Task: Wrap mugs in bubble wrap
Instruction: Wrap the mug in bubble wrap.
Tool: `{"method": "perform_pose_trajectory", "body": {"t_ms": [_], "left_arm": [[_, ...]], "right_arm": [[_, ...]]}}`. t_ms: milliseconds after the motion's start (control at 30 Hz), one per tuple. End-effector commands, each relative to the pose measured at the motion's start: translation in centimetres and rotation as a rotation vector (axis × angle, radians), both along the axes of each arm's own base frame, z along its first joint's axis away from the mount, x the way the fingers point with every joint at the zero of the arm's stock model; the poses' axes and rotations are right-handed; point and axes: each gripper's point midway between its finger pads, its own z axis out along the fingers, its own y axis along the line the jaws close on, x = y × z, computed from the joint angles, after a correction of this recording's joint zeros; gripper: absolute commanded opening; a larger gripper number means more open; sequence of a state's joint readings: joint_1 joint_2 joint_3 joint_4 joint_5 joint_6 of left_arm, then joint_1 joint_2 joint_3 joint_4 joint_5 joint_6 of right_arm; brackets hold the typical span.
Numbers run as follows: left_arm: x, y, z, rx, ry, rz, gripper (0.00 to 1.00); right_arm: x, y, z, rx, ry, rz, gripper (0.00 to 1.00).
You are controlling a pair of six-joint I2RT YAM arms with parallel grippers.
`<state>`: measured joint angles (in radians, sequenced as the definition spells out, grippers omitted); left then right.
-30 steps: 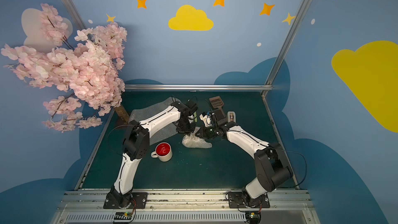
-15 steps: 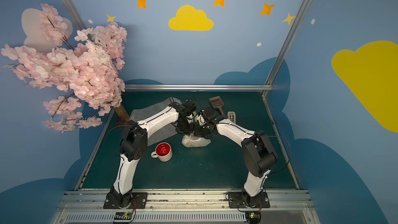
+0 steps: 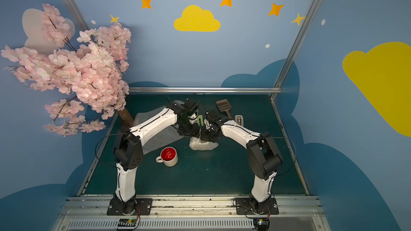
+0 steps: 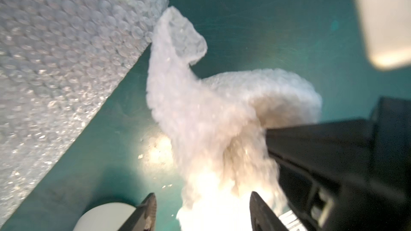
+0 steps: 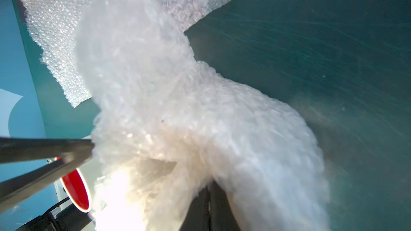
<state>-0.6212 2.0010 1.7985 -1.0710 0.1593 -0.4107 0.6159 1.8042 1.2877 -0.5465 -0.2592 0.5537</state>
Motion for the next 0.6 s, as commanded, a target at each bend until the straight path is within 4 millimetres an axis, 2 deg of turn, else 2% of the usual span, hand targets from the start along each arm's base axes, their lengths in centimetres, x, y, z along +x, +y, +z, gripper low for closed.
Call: {"method": "perform_pose_trajectory", "body": {"t_ms": [0, 133, 300, 567], "left_arm": [[-1.1, 0.8, 1.3, -0.044, 0.007, 0.004, 0.72], [-2.3, 1.4, 1.2, -0.066, 0.014, -0.007, 0.74], [-3.1, -0.2, 1.2, -0.203, 0.022, -0.031, 0.77], [-0.7, -1.4, 0.3, -0.236, -0.045, -0.007, 0.79]], "right_arm": [[0.6, -1.6, -1.5, -0.1, 0.004, -0.032, 0.0], [0.7, -1.1, -1.3, -0.076, 0.012, -0.03, 0.0], [0.7, -1.1, -1.1, -0.073, 0.013, -0.026, 0.0], [0.6, -0.9, -1.0, -0.064, 0.019, -0.021, 0.0]]}}
